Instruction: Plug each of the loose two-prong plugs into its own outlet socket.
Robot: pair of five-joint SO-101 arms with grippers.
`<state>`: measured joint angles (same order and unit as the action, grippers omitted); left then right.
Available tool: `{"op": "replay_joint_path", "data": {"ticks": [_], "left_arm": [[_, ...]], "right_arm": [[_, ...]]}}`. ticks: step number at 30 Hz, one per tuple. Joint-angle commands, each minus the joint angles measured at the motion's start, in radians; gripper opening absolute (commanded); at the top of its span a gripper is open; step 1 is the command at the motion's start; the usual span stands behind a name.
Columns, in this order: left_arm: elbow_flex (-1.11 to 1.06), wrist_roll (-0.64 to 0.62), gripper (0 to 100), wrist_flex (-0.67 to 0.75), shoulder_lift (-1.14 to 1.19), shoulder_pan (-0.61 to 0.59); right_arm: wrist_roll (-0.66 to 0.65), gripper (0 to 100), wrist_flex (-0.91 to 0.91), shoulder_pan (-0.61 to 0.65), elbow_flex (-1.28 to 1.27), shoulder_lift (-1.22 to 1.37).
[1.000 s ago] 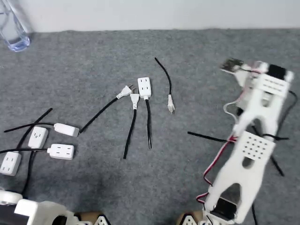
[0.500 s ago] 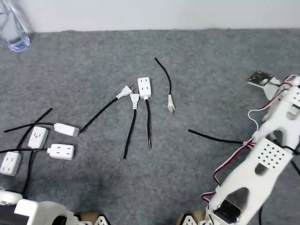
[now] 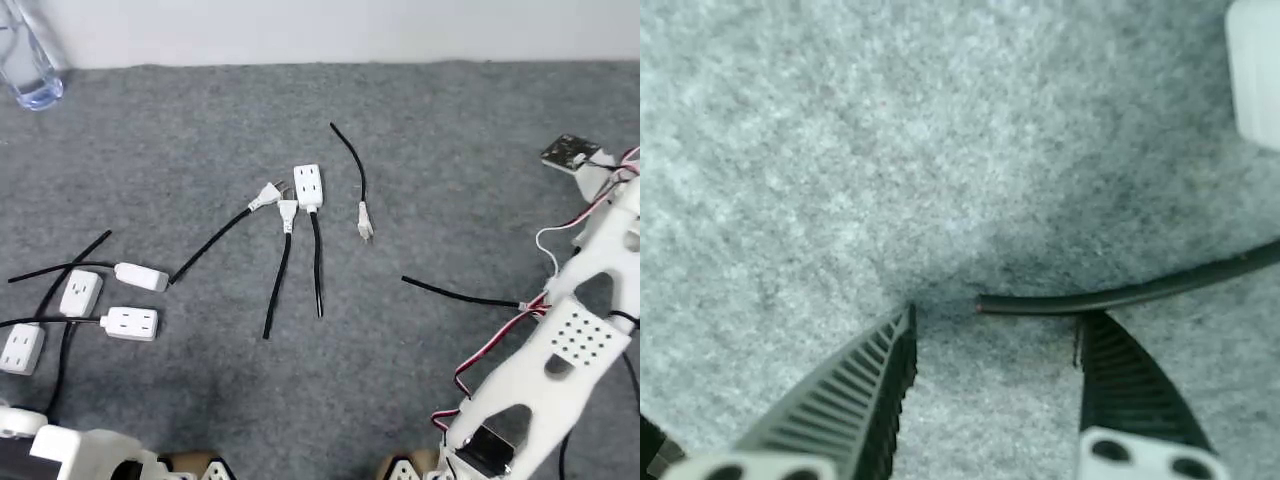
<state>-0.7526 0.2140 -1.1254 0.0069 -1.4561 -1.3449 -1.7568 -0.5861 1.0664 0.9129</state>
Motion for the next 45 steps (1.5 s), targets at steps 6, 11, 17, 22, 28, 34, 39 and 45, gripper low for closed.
{"op": "replay_joint_path", "data": {"ticks": [6, 11, 17, 22, 28, 34, 39, 45], "left_arm": [[-0.018, -0.012, 25, 0.048, 0.009, 0.029], [-0.019, -0.012, 25, 0.048, 0.008, 0.031], [-0.019, -0.012, 25, 0.048, 0.008, 0.043], [-0.021, -0.011, 25, 0.048, 0.008, 0.049], [-0.021, -0.011, 25, 0.046, 0.008, 0.046], [-0.021, -0.011, 25, 0.046, 0.008, 0.044], [-0.021, -0.011, 25, 0.046, 0.008, 0.043], [-0.021, -0.012, 25, 0.046, 0.008, 0.048]], "right_arm": [[-0.003, 30.7, -0.041, 0.111, -0.574, -0.498], [-0.146, 30.7, -0.035, 0.124, -0.887, -0.656], [-0.302, 30.3, -0.021, 0.077, -1.04, -0.668], [-0.423, 20.8, 0.021, 0.038, -1.094, -0.656], [-0.419, 24.8, 0.113, -0.007, -1.022, -0.573], [-0.419, 25.3, 0.111, 0.028, -0.934, -0.475], [-0.419, 25.3, 0.108, 0.036, -0.845, -0.441], [-0.42, 25.3, 0.012, 0.058, -0.766, -0.44]]}}
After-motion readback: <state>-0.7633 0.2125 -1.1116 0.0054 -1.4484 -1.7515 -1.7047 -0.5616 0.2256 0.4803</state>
